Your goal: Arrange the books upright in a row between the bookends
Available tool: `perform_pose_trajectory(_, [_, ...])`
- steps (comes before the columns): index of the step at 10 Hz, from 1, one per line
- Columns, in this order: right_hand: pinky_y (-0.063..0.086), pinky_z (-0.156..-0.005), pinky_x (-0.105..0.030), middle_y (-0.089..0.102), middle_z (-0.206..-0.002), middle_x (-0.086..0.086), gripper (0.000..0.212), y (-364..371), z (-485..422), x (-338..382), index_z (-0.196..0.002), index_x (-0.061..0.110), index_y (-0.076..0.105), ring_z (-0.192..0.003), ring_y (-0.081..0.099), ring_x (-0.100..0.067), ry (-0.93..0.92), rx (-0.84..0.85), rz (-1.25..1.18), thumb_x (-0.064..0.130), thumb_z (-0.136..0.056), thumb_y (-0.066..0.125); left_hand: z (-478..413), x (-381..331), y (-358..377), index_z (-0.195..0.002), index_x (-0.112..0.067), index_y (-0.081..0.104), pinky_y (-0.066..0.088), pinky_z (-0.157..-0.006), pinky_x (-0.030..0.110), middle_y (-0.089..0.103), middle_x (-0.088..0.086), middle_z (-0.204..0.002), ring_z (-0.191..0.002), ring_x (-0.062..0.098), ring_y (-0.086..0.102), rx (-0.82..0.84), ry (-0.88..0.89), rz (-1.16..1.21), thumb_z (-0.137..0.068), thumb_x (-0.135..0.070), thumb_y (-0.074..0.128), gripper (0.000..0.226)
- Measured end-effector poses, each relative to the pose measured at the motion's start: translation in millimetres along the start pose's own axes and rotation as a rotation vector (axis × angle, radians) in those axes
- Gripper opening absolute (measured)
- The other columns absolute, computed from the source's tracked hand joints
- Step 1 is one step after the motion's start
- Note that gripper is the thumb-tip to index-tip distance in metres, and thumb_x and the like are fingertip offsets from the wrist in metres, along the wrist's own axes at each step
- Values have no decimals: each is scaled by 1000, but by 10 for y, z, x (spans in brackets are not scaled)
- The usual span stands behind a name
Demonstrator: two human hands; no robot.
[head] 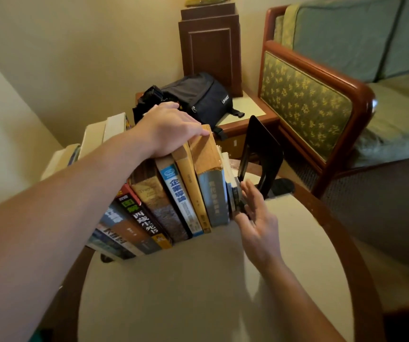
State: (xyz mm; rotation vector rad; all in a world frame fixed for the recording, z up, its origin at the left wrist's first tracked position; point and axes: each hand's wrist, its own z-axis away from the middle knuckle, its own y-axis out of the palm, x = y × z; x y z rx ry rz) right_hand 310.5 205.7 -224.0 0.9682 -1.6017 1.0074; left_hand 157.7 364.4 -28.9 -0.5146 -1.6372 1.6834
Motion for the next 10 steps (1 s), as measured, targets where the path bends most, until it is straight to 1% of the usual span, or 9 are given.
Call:
perform_pose_trajectory(1, [43, -105, -23, 39, -146, 33, 76, 21, -74, 37, -154, 48, 26, -130, 39, 16, 77, 143, -110, 30, -85, 51, 3, 15, 17, -147, -30, 45, 17, -121, 50, 52, 4, -147, -148, 27, 29, 9, -15, 19, -105, -22, 28, 46])
perform_pose_trajectory(2, [48, -107, -39, 42, -155, 17, 72, 54, -86, 29, -153, 52, 27, -139, 42, -7, 74, 197, -106, 36, -88, 52, 9, -15, 5, -147, -26, 46, 17, -122, 49, 52, 6, -146, -147, 26, 32, -11, -28, 41, -103, -10, 37, 47])
perform_pose_trajectory(4, [51, -93, -17, 41, -155, 17, 76, -1, -110, 50, -153, 49, 28, -136, 44, -2, 90, 252, -87, 35, -84, 54, 27, -55, -25, -141, -24, 54, 13, -123, 43, 51, 2, -149, -147, 20, 31, -24, -100, 211, -106, -19, 34, 41])
perform_pose_trajectory(5, [51, -99, -24, 42, -155, 16, 79, -42, -134, 104, -154, 49, 26, -138, 42, -5, 89, 278, -62, 51, -81, 56, 53, -69, -67, -129, -32, 64, 9, -124, 43, 52, -7, -147, -148, 14, 26, 8, -136, 348, -87, -61, 22, 66])
perform_pose_trajectory(6, [47, -109, -42, 37, -155, 19, 84, -69, -164, 193, -154, 50, 25, -142, 40, -11, 82, 243, -12, 62, -77, 56, 82, -110, -125, -123, -40, 67, 1, -123, 51, 38, -14, -156, -152, 14, 13, -27, -230, 506, -87, -58, 32, 54])
perform_pose_trajectory(7, [44, -109, -38, 33, -152, 21, 91, -90, -199, 320, -157, 45, 18, -144, 36, -14, 72, 201, 54, 66, -77, 57, 125, -148, -160, -126, -39, 66, -1, -123, 51, 28, -11, -162, -153, 14, 9, -107, -245, 582, -95, -49, 38, 43])
perform_pose_trajectory(8, [41, -108, -40, 31, -160, 12, 92, -114, -226, 394, -158, 45, 13, -146, 34, -17, 52, 195, 121, 65, -80, 58, 191, -179, -186, -134, -38, 60, 0, -123, 52, 21, -6, -165, -154, 18, 6, -136, -258, 606, -97, -48, 40, 43])
perform_pose_trajectory(9, [36, -113, -41, 29, -160, 14, 92, -140, -222, 442, -158, 43, 12, -147, 29, -13, 37, 201, 156, 63, -81, 58, 240, -185, -177, -143, -35, 52, -2, -123, 52, 16, -5, -166, -154, 20, 3, -135, -261, 581, -100, -48, 39, 47])
perform_pose_trajectory(10, [33, -114, -39, 28, -148, 26, 91, -149, -207, 490, -158, 42, 13, -139, 27, -1, 13, 203, 167, 61, -82, 58, 278, -197, -157, -147, -35, 46, -3, -123, 52, 13, -7, -167, -154, 18, 1, -157, -276, 606, -99, -55, 39, 53])
